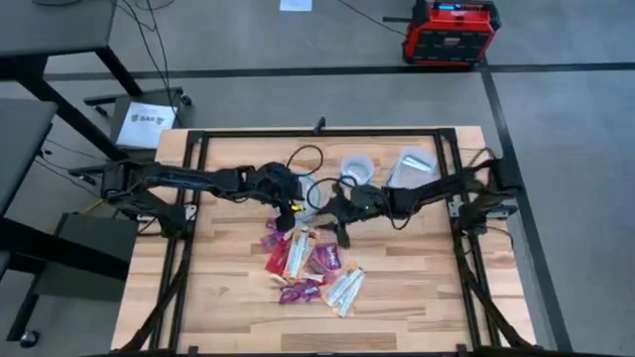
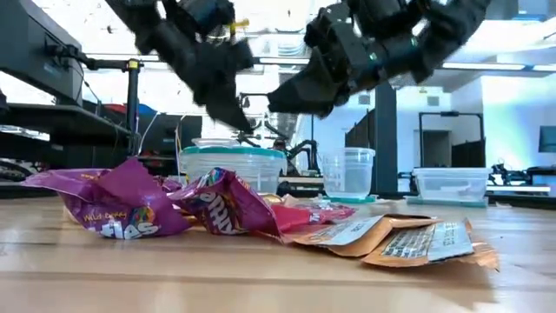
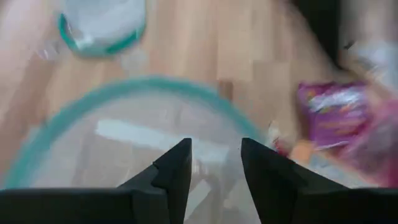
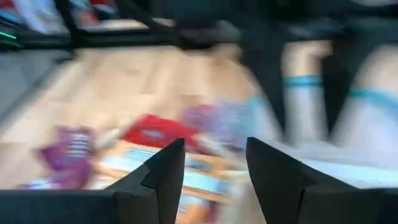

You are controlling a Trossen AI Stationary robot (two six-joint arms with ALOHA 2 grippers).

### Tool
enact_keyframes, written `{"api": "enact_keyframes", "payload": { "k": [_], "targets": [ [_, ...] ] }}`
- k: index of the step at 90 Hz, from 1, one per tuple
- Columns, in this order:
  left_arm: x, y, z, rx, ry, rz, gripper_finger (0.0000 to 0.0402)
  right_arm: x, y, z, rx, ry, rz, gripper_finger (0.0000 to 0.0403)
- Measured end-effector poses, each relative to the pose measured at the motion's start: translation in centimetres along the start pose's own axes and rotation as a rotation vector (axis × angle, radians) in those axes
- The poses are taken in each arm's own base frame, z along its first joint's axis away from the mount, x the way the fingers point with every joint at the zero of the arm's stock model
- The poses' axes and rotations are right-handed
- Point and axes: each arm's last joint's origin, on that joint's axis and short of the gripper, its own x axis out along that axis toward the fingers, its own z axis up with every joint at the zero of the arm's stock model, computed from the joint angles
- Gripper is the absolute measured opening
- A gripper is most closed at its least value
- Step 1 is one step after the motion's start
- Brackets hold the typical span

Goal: Sort candy
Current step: Open the big round transparent bin

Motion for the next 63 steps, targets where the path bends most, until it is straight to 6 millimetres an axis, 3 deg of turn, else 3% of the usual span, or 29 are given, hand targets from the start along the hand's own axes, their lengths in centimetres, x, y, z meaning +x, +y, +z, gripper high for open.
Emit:
{"api": "enact_keyframes", "payload": {
  "k": [8,19,34,63],
  "targets": [
    [-2.0,-0.5,0.4,-0.010,0.078,0.065,0.0127,0.0,-1.5,0.4,-0.001,0.012,-0.046,0.0155],
    [-3.5,-1.0,-1.1,-0.050,0.184,0.178,0.0127,0.9,-3.6,0.1,0.021,0.023,-0.071,0.0155],
    [-2.8,-1.2,-4.9,-0.129,0.216,0.192,0.0127,2.3,-5.8,-1.5,0.050,0.097,-0.116,0.0155],
    [-2.4,-1.0,-5.8,-0.140,0.193,0.198,0.0127,2.9,-6.0,-2.6,0.059,0.160,-0.112,0.0155]
  ]
}}
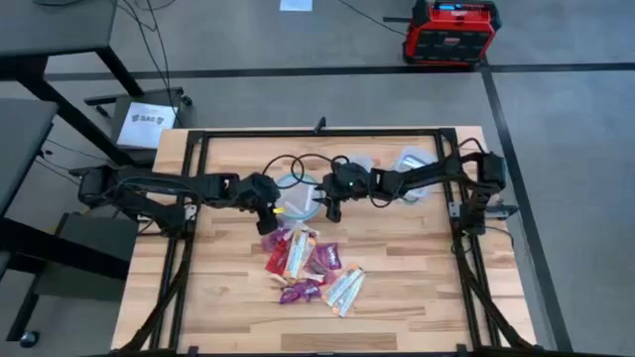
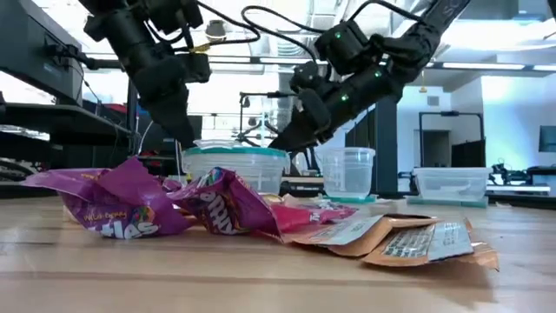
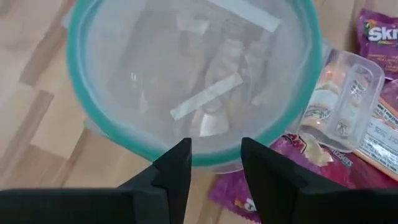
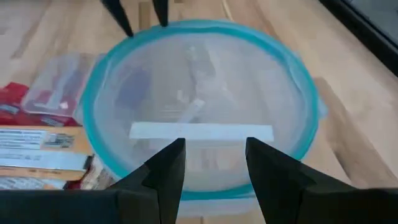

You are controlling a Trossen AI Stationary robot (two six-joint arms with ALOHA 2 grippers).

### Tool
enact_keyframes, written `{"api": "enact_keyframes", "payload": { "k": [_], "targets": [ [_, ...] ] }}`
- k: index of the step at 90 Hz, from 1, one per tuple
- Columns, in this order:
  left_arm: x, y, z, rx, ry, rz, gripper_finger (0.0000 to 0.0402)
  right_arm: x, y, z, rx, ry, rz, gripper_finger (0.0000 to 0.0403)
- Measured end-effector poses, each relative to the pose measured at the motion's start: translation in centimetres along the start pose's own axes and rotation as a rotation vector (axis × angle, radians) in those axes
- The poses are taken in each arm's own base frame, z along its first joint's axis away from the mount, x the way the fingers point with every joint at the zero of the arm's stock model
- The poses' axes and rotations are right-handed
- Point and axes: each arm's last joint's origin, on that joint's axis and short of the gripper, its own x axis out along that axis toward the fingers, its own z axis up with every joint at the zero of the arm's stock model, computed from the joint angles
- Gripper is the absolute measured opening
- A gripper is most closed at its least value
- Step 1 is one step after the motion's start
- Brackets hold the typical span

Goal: Sort candy
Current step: Open the big round transparent bin

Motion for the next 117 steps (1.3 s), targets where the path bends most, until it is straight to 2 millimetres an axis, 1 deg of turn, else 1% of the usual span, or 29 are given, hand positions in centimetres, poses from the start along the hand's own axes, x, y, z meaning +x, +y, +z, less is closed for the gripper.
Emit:
{"api": "enact_keyframes", "payload": {
  "k": [13,53,62,87,97,117],
  "targets": [
    [0.04,0.04,0.12,0.009,-0.012,-0.003,0.0127,0.00,-0.01,-0.01,0.068,0.001,0.000,0.0155],
    [0.04,0.04,0.12,0.006,-0.011,-0.003,0.0127,0.00,-0.01,-0.01,0.072,0.001,-0.001,0.0156],
    [0.04,0.04,0.12,0.006,-0.011,-0.004,0.0127,0.00,-0.01,-0.01,0.072,0.001,-0.001,0.0168],
    [0.04,0.04,0.12,0.010,-0.012,-0.004,0.0127,0.00,-0.04,-0.02,0.053,0.001,-0.001,0.0226],
    [0.04,0.03,0.12,0.013,-0.012,-0.005,0.0127,0.00,-0.04,-0.02,0.044,0.002,-0.001,0.0232],
    [0.04,0.03,0.12,0.013,-0.011,-0.005,0.0127,0.00,-0.06,-0.02,0.020,0.002,-0.002,0.0229]
  ]
}}
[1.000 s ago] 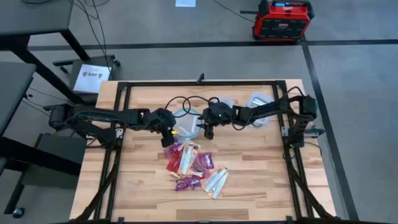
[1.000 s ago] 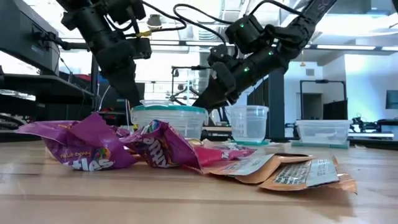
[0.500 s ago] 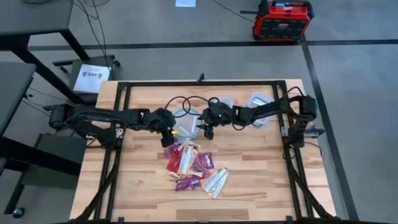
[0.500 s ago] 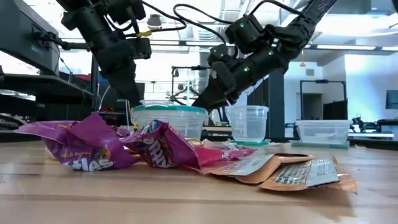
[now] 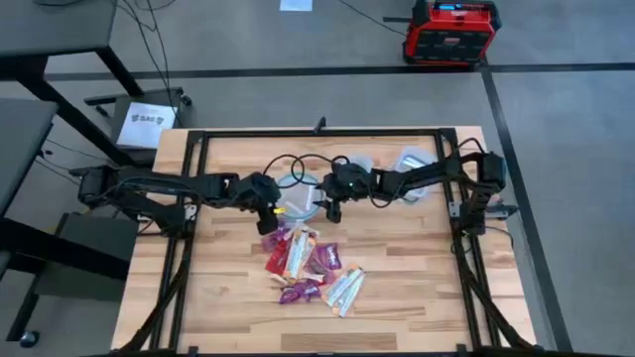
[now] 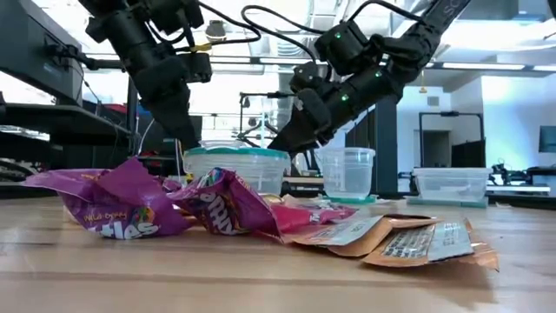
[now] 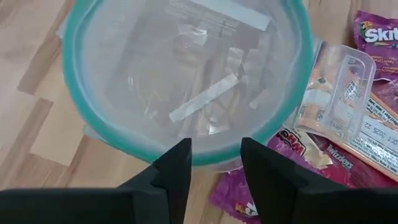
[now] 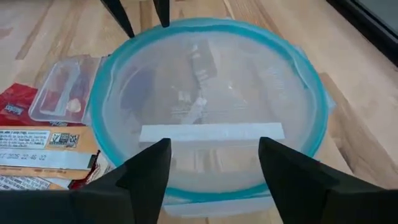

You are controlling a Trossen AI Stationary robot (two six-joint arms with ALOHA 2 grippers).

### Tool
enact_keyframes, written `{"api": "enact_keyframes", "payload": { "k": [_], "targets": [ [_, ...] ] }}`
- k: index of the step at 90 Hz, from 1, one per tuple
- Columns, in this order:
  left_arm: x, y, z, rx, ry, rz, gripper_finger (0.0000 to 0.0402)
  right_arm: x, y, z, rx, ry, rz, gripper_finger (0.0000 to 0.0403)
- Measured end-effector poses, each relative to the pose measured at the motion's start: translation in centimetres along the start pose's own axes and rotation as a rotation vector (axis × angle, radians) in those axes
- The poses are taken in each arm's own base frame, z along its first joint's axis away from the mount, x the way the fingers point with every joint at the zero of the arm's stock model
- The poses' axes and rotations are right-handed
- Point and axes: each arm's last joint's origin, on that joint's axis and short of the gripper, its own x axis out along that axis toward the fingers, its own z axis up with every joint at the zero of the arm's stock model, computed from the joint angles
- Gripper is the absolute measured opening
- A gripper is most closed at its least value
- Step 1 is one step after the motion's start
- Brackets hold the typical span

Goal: Sort candy
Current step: Open the big round transparent bin

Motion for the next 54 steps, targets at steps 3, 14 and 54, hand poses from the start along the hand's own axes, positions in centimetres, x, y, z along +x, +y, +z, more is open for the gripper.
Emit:
{"api": "enact_keyframes", "payload": {
  "k": [3,14,54],
  "targets": [
    [0.0,0.0,0.0,0.000,0.000,0.000,0.0127,0.0,0.0,0.0,-0.001,0.000,0.000,0.0229],
    [0.0,0.0,0.0,0.001,-0.001,0.000,0.0127,0.0,0.0,0.0,-0.001,0.001,-0.001,0.0229],
    [-0.1,0.0,0.6,0.045,-0.054,0.030,0.0127,-2.0,-0.2,2.8,-0.026,-0.062,-0.014,0.0228]
  ]
}}
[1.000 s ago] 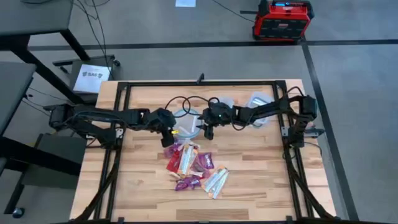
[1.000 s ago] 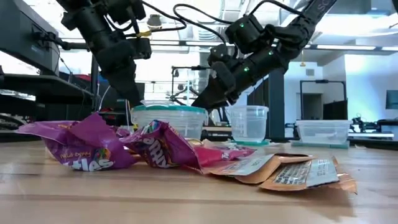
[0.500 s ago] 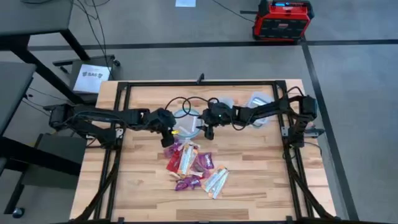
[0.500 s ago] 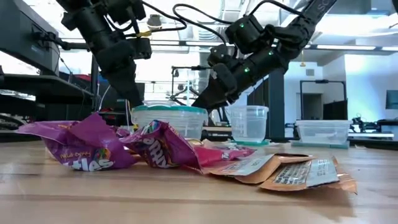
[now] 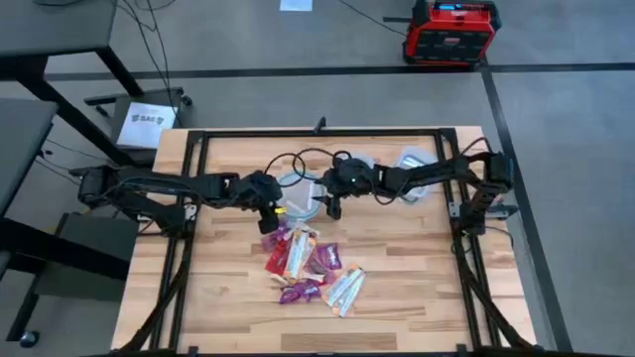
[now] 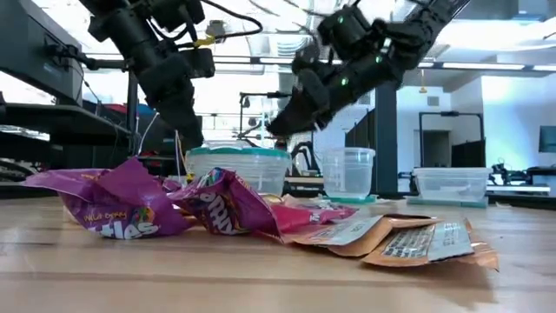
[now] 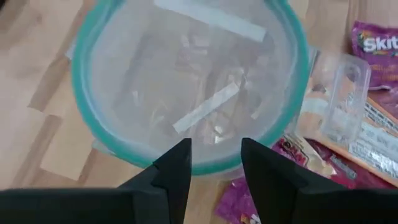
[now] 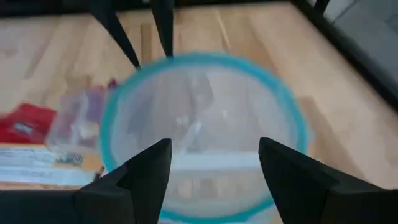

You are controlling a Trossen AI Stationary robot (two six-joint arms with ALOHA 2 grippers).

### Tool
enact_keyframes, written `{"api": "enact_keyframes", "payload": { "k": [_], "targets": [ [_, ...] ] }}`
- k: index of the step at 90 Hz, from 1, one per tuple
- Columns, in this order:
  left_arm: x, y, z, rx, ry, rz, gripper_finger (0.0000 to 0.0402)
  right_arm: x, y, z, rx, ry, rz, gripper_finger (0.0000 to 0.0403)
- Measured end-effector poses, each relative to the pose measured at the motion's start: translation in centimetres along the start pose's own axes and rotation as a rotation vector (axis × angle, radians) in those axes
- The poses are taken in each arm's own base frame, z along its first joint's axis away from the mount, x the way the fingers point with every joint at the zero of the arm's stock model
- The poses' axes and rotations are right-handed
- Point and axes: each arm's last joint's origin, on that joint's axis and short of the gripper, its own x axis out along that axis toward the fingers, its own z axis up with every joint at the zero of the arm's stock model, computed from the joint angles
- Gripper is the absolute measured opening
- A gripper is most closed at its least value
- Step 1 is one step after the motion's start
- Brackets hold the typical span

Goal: Sort candy
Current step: Open the big round transparent bin

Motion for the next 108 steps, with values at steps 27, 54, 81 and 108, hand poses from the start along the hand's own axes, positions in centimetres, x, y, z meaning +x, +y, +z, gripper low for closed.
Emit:
{"api": "enact_keyframes", "payload": {
  "k": [27,54,81,108],
  "targets": [
    [-0.4,-0.2,0.3,0.036,-0.040,0.003,0.0127,-0.4,0.0,-0.7,0.010,0.098,0.004,0.0228],
    [-0.9,0.0,-1.5,-0.021,-0.198,-0.006,0.0127,-0.4,0.2,-0.9,0.012,0.109,0.009,0.0228],
    [0.5,-0.4,-2.5,-0.024,-0.168,-0.053,0.0127,-0.4,0.2,-0.9,0.081,0.112,0.006,0.0228],
    [1.9,0.5,-2.7,0.074,-0.124,-0.009,0.0127,0.9,0.6,-2.2,0.228,0.155,0.036,0.0228]
  ]
}}
